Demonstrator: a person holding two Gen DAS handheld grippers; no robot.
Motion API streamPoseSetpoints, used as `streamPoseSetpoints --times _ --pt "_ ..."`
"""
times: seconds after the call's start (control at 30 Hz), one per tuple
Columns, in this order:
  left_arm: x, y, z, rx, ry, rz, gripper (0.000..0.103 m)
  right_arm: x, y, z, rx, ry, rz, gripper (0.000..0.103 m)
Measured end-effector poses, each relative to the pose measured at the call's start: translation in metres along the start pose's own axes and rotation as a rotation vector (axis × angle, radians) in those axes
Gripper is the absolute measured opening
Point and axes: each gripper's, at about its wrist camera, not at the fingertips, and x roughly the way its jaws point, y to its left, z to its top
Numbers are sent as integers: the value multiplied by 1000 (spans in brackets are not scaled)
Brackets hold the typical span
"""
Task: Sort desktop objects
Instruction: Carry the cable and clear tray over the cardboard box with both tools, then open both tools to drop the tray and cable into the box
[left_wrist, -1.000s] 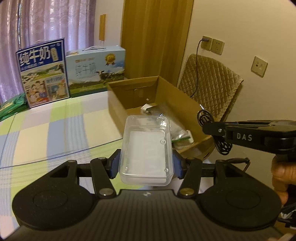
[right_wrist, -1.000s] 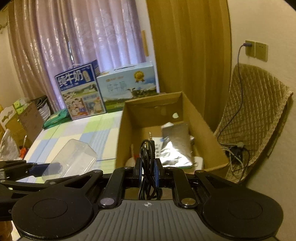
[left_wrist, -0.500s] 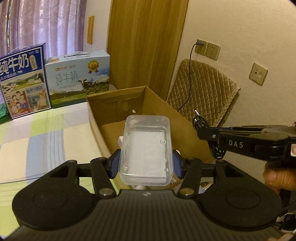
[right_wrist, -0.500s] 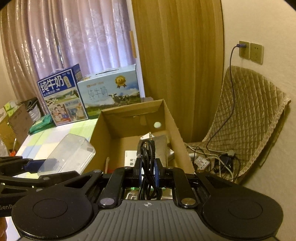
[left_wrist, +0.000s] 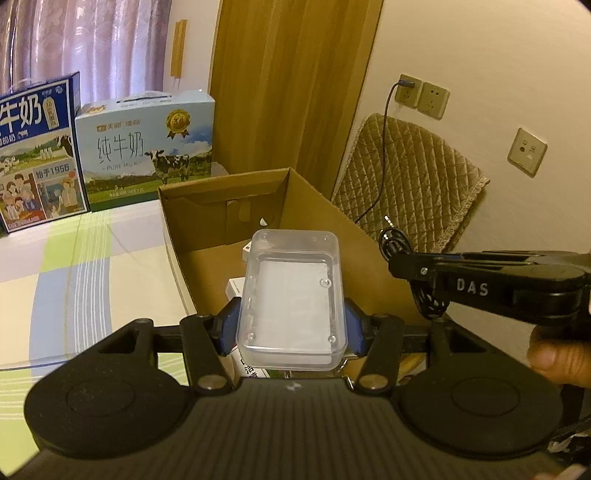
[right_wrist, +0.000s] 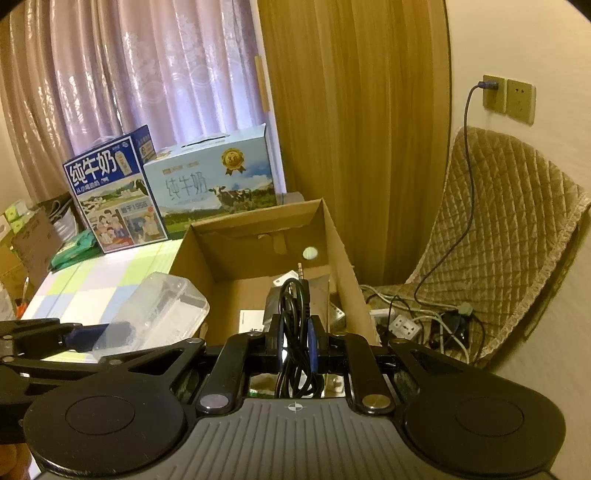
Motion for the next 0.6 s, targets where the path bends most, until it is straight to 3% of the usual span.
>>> streamPoseSetpoints --times 0.03,0.07,0.6 --pt "1 2 -1 -3 -1 4 61 1 0 0 1 1 1 10" --pt "1 3 -1 -5 -6 11 63 2 0 0 2 2 2 10" --pt "-22 21 -10 -24 -14 54 67 2 13 0 -2 6 32 10"
